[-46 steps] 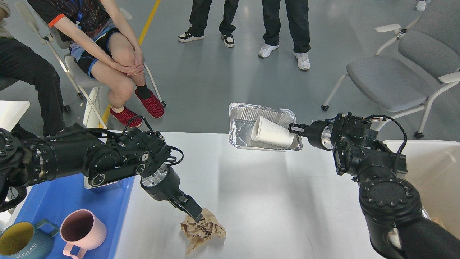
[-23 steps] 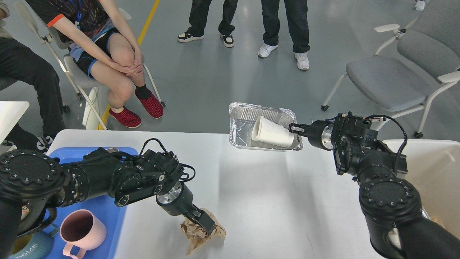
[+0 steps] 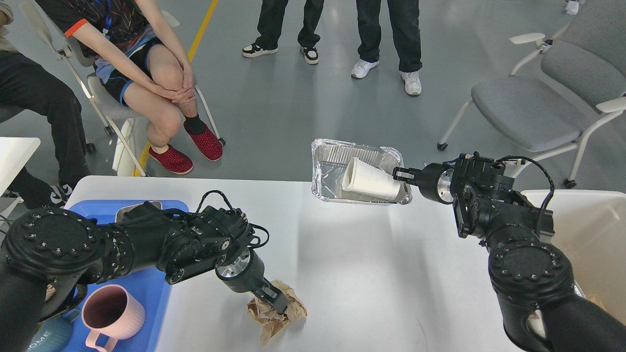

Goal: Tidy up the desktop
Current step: 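Lower the left gripper onto the crumpled brown paper towel and grasp it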

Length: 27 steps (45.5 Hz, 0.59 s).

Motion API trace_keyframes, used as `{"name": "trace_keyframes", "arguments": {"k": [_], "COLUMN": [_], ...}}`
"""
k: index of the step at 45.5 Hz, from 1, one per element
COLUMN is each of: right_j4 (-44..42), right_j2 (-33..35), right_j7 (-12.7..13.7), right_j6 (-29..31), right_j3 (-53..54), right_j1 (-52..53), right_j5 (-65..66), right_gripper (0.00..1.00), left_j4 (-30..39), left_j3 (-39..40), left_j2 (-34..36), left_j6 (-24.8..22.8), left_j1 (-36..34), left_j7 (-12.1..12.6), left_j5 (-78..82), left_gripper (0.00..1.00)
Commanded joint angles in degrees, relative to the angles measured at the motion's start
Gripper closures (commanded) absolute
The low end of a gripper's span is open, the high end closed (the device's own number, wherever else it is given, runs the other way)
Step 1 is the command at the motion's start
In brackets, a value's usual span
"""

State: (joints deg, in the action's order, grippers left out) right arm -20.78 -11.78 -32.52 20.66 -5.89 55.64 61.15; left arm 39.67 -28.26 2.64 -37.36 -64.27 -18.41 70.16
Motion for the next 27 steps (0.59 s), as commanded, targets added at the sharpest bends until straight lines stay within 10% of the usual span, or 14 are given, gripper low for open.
{"name": "trace_keyframes", "arguments": {"k": [1,7,27], "right_j4": [0.04,0.04,0.04], "right_j2": [0.0,0.0,0.0], "right_j7": [0.0,0.09,0.09], "right_j6": [-0.09,-0.09,-0.44], "right_j3": [0.0,0.0,0.09], "right_j1": [0.08,-0.01,-0.01], "right_j5": [0.03,0.03,0.03], "right_gripper": [1.0,1.0,1.0], "left_j4": [-0.29,-0.38,-0.38], "left_j3": [-1.36,-1.45,-1.27], "left_j2": [-0.44,-0.88,-1.23], "left_j6": [0.27,-0.17,-0.08], "left_j1": [-0.42,-0.77,-4.02], "left_j7": [-0.22,-0.58,-0.84], "left_j5": [0.24,0.24,0.15], "left_gripper": [0.75,0.98,1.0]}}
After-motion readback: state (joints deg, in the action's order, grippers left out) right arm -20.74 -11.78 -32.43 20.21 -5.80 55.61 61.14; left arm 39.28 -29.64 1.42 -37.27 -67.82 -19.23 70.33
